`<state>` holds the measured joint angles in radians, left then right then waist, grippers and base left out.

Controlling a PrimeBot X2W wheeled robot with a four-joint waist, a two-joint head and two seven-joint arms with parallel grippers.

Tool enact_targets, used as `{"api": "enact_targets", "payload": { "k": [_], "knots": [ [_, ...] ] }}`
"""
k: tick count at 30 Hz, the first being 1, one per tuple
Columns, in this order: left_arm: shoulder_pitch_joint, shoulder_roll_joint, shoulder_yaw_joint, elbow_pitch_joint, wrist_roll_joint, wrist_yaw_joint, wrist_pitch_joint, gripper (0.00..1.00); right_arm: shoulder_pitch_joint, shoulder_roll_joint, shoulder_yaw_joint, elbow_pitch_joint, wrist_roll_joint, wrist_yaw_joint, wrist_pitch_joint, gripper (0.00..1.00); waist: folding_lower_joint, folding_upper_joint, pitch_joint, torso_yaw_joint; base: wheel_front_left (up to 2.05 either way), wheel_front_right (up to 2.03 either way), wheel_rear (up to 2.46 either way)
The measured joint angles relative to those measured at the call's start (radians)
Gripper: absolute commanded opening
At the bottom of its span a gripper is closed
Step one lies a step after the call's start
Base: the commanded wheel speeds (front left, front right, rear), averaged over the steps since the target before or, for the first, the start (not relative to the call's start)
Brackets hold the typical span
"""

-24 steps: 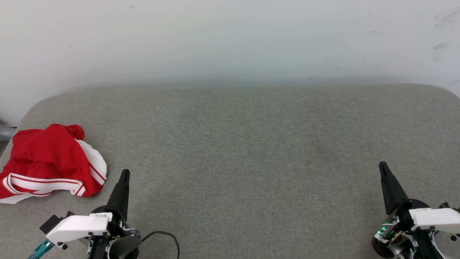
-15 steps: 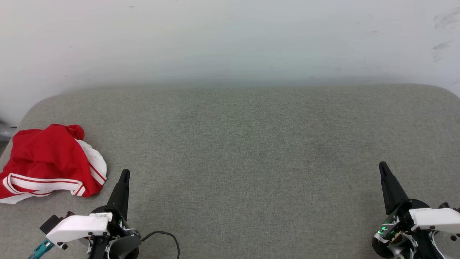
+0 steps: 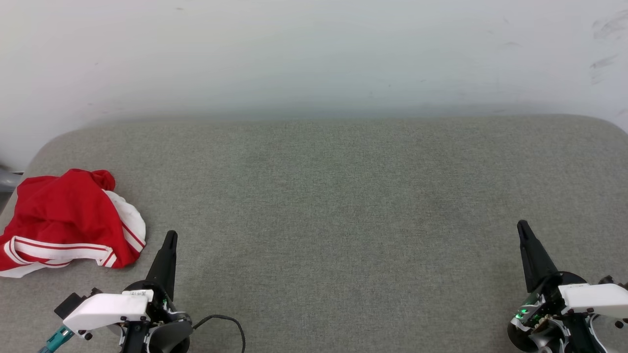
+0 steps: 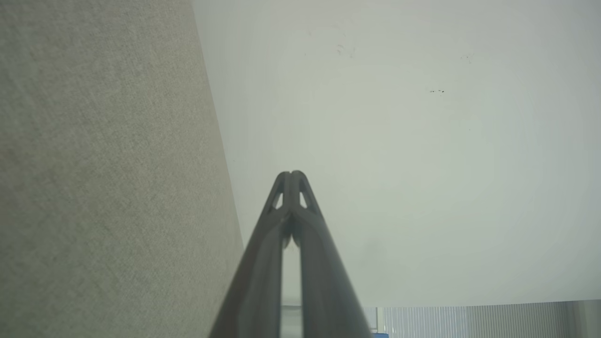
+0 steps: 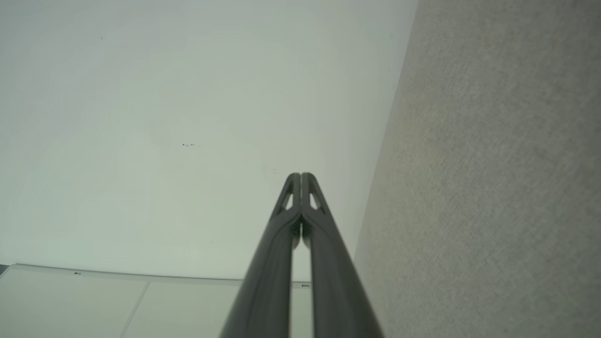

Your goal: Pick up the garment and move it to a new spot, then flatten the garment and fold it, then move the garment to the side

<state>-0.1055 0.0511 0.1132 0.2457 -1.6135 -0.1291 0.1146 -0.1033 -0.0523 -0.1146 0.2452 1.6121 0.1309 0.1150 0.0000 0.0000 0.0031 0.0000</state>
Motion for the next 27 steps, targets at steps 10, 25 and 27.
{"api": "enact_targets", "payload": {
  "k": [10,25,27],
  "knots": [
    [0.030,-0.003,-0.005,0.036,0.000,0.001,-0.002,1.00,0.031,0.001,0.001,0.036,0.000,0.000,0.000,1.00,0.0000,0.0000,0.000,0.000,0.00,0.00,0.00],
    [0.061,-0.004,-0.007,0.031,0.058,0.001,-0.068,1.00,0.046,0.001,0.028,0.058,-0.080,0.000,-0.067,1.00,0.0000,0.0000,0.001,-0.002,0.00,0.00,0.00],
    [0.062,-0.004,-0.002,0.030,0.079,0.001,-0.076,1.00,0.046,0.001,0.029,0.061,-0.103,0.000,-0.076,1.00,0.0000,0.0000,0.000,-0.002,0.00,0.00,0.00]
  ]
}}
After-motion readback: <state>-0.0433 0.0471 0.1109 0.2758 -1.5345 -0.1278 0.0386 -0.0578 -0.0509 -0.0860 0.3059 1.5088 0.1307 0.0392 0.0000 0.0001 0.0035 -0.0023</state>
